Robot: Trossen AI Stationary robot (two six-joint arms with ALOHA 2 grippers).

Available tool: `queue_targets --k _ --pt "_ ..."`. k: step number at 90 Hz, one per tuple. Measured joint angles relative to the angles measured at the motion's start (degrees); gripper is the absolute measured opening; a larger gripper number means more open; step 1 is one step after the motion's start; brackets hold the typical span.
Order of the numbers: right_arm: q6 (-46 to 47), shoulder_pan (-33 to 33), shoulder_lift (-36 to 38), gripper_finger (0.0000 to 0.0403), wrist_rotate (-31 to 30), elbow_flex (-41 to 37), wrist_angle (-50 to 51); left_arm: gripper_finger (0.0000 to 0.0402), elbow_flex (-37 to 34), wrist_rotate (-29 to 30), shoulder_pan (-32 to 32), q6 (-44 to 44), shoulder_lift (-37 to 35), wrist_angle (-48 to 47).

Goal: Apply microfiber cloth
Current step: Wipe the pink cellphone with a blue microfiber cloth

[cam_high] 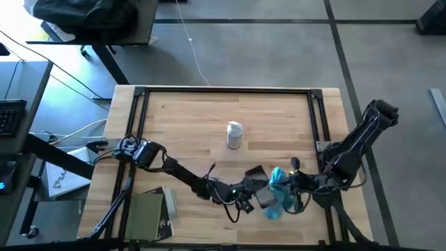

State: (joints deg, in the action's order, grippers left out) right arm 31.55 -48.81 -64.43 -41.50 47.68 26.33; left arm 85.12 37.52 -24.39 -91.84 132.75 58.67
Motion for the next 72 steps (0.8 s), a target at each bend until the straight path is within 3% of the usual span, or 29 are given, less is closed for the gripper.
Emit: queue_targets --k 19,38,59,72 --pt "1.8 0.1 5.89 0.0 -3.2 -0.02 7.29 0.0011 0.08 -3.29 -0.93 3.81 -0.25 -2.04" --pt "-3.22 3.48 6.51 0.0 -4.79 0.05 3.86 0.0011 0.01 -8.36 -0.2 5.46 -0.06 -6.0" --pt "-11.61 7.35 0.23 0.0 6.27 0.16 -10.04 0.0011 -0.04 -10.01 1.2 -9.03 0.05 -10.6" --pt "-12.51 9.0 -4.46 0.0 10.35 0.16 -11.77 0.0011 -0.07 -10.85 1.19 -13.87 0.05 -10.55"
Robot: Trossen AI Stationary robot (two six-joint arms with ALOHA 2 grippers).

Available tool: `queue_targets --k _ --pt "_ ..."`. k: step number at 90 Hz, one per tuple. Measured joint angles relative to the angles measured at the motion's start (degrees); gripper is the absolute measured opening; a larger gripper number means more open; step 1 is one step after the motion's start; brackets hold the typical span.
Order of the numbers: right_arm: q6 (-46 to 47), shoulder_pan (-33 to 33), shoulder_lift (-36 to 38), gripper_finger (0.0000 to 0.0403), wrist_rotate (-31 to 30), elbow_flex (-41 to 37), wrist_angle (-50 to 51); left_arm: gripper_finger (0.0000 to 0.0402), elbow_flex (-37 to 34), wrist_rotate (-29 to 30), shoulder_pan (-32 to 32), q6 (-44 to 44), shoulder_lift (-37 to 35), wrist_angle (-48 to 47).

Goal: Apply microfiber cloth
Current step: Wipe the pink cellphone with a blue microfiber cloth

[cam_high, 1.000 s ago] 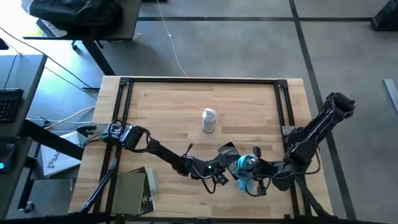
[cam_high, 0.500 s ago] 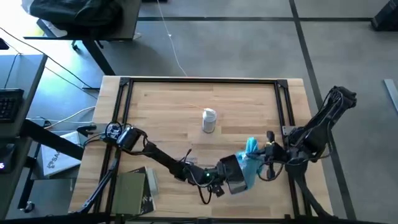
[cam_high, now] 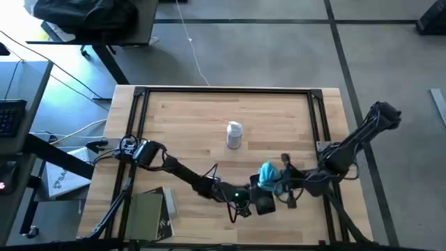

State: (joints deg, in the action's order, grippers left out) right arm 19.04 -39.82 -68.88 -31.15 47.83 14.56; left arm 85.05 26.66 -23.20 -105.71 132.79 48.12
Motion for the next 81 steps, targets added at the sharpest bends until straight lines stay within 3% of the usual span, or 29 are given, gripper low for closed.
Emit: queue_targets --k 19,41,81 --pt "-1.39 3.25 -5.45 0.0 3.51 0.13 -1.5 0.0011 -0.17 -2.91 -0.39 -5.69 0.35 -1.11" --pt "-11.43 7.13 -8.57 0.0 8.52 0.15 -10.48 0.0011 -0.17 -6.61 -0.5 -9.75 0.37 -1.7" --pt "-17.58 10.58 -9.16 0.0 13.7 0.17 -11.68 0.0011 -0.17 -11.96 0.3 -9.36 0.33 -1.72"
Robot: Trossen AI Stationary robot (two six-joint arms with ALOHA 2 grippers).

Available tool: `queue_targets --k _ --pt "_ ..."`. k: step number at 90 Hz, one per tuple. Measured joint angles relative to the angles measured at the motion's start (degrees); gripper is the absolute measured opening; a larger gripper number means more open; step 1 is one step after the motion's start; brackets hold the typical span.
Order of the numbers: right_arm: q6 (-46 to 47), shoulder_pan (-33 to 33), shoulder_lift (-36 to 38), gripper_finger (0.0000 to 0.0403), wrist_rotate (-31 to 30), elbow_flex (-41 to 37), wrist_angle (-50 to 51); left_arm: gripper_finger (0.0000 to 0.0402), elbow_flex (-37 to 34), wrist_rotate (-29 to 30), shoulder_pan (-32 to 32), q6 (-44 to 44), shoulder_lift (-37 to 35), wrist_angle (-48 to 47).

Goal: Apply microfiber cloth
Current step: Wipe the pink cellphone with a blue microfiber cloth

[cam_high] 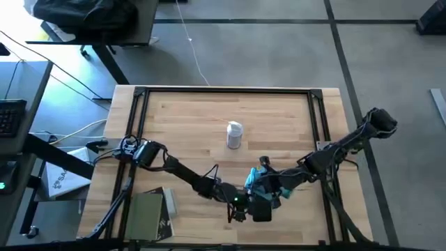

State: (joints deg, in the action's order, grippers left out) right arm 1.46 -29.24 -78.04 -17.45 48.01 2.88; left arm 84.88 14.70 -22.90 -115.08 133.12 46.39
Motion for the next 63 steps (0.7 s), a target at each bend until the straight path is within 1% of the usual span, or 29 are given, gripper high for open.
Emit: queue_targets --k 11,21,32,45,56,63 --pt "1.59 -0.14 0.68 0.0 -0.06 0.14 4.0 0.0011 0.0 0.88 -0.23 2.59 0.0 -0.2" --pt "4.5 -2.1 2.24 0.0 -0.88 0.17 9.09 0.0011 0.0 2.68 -0.97 6.52 0.0 -0.27" --pt "8.4 -5.23 5.49 0.0 -4.55 0.09 16.89 0.0011 0.0 3.18 -1.55 9.77 0.0 -0.16" --pt "16.43 -9.0 9.77 0.0 -10.26 -0.07 28.28 0.0011 0.03 4.01 -1.83 9.2 -0.01 0.79" --pt "25.61 -11.73 12.11 0.0 -12.09 -0.29 37.12 0.0011 0.44 4.04 -1.88 9.51 -0.79 1.98" --pt "31.43 -13.03 12.57 0.0 -12.49 -0.22 43.45 0.0011 0.27 4.15 -1.79 10.97 -0.65 0.84"
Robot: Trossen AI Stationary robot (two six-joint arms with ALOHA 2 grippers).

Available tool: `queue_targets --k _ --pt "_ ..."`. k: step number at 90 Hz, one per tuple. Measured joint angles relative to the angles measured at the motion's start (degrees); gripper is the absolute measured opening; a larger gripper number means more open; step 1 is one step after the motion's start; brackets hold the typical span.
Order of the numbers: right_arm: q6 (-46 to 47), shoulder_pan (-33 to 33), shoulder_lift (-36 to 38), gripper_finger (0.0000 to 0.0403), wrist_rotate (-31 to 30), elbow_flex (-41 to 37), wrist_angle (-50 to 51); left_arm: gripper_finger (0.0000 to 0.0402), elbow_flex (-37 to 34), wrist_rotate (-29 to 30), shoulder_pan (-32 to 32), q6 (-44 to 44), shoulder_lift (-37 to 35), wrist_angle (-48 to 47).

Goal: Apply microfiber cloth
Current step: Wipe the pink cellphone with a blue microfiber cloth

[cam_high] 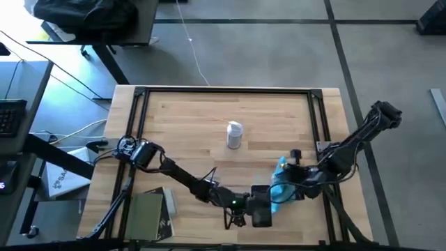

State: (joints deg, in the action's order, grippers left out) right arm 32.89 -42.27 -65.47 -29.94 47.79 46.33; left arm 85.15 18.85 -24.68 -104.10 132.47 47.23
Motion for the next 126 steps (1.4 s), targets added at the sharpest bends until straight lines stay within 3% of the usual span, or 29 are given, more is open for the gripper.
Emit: queue_targets --k 17,41,49,62,77,92,109,126 --pt "14.43 -1.31 -0.2 0.0 -5.03 -0.02 15.33 0.0011 -0.1 1.0 0.72 11.5 0.26 0.23" --pt "27.29 3.78 -0.09 0.0 -8.69 0.04 31.64 0.0011 -0.12 4.63 1.67 42.12 0.28 -0.09" --pt "27.88 6.73 -0.1 0.0 -10.6 0.04 34.58 0.0011 -0.12 8.87 1.77 48.37 0.3 -0.68" --pt "24.61 12.86 0.24 0.0 -15.66 0.04 34.71 0.0011 -0.18 21.09 1.03 53.22 0.08 -3.53" --pt "17.34 20.07 0.32 0.0 -18.19 0.09 32.29 0.0011 -2.74 22.6 -0.8 67.35 -3.98 -16.19" --pt "9.77 25.36 0.47 0.0 -17.95 -1.96 25.4 0.0011 -4.12 21.82 -1.16 87.26 -11.79 -39.53" --pt "-0.46 29.41 0.65 0.0 -13.94 -5.28 9.62 0.0011 -7.57 16.68 -0.99 106.48 -21.61 -61.59" --pt "-3.44 32.99 0.63 0.0001 -8.47 -10.4 -3.35 0.0011 -14.51 12.51 -0.66 123.76 -31.63 -79.94"
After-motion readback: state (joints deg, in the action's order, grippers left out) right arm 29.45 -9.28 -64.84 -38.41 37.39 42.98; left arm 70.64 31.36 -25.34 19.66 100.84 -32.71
